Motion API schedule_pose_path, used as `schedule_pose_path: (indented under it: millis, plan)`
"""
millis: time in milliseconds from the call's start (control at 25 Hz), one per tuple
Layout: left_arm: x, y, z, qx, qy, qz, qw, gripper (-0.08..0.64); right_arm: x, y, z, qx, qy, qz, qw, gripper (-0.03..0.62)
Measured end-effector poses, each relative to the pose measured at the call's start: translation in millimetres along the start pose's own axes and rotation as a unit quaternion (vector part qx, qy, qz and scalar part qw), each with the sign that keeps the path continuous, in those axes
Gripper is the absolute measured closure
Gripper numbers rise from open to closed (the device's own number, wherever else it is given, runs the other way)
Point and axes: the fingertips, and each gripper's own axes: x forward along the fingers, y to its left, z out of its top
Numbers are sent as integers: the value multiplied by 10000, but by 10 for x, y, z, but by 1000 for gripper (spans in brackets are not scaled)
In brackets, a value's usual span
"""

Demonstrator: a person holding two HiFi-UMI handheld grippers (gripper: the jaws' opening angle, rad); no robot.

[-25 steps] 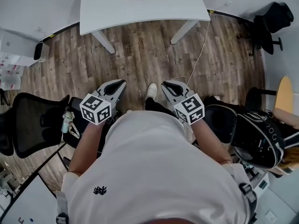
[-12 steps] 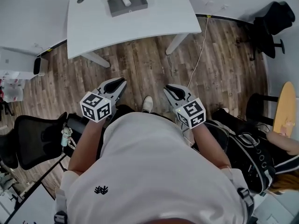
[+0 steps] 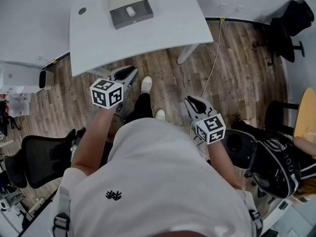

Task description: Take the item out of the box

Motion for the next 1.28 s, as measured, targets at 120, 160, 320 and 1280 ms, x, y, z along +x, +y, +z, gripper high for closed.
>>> schedule_pose_path:
  millis: [120, 160, 320, 1280]
  plan:
    - [389, 395, 257, -43, 58, 110, 9999, 485, 45, -346, 73, 227, -8, -347, 9991, 548]
    - [559, 555, 378, -44, 95, 161, 9998, 482, 71, -508, 138, 317, -13, -471, 9984, 548]
    - [1034, 1081, 772, -29, 235, 316, 9992, 471, 93, -896, 327, 561, -45, -920, 9942, 548]
    - [2474, 3167, 1051, -1280, 1525, 865, 9762, 413, 654, -1152, 692, 1447, -11, -1840, 9722, 548]
